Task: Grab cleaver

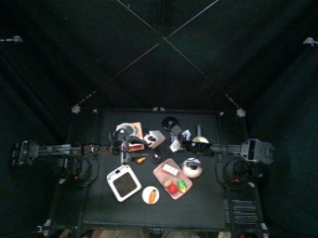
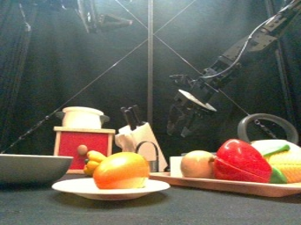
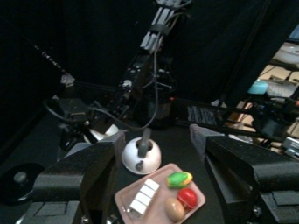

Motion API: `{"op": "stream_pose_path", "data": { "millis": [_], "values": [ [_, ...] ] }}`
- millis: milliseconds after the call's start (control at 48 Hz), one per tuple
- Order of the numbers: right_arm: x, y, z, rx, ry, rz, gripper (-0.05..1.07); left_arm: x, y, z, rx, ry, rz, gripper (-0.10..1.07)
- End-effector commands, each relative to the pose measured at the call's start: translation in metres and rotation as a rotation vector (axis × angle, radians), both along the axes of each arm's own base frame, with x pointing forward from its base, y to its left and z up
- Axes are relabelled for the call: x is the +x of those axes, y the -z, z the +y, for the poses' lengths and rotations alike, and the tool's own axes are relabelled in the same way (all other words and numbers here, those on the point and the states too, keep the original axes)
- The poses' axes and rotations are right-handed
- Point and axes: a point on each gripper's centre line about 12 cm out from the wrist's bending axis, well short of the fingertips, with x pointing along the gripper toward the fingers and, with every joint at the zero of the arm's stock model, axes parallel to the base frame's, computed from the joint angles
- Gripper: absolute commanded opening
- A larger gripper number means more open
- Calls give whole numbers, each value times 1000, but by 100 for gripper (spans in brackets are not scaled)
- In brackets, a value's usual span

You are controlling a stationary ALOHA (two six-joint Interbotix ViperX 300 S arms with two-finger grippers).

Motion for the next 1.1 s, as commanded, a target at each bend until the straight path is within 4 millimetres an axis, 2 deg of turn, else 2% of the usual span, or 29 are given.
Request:
{"op": "stream_pose_path", "data": {
  "millis": [0, 167, 271, 438, 562, 625, 771, 875, 1083],
  "values": [
    [3, -20, -2, -19, 4, -54, 101, -2, -6, 7, 16, -39, -28, 96],
    [6, -27, -2, -24, 3, -71, 101, -4, -4, 10, 67, -71, -37, 96],
    [10, -33, -2, -31, -4, -88, 101, -7, 1, 12, 35, -88, -34, 96],
    [15, -48, -1, -42, -12, -129, 101, -10, 24, 15, -128, -119, 3, 96],
    [17, -56, 0, -47, -18, -151, 101, -15, 51, 17, -275, -148, 56, 95],
    [18, -57, 0, -48, -18, -152, 101, -18, 67, 15, -359, -153, 88, 95],
    [19, -60, -1, -53, -18, -159, 101, -28, 88, 12, -541, -190, 112, 95],
    [19, -61, -1, -56, -18, -161, 101, -36, 99, 11, -651, -215, 119, 95],
    [21, -64, -4, -58, -13, -170, 101, -50, 103, 5, -773, -216, 96, 95]
  ]
}}
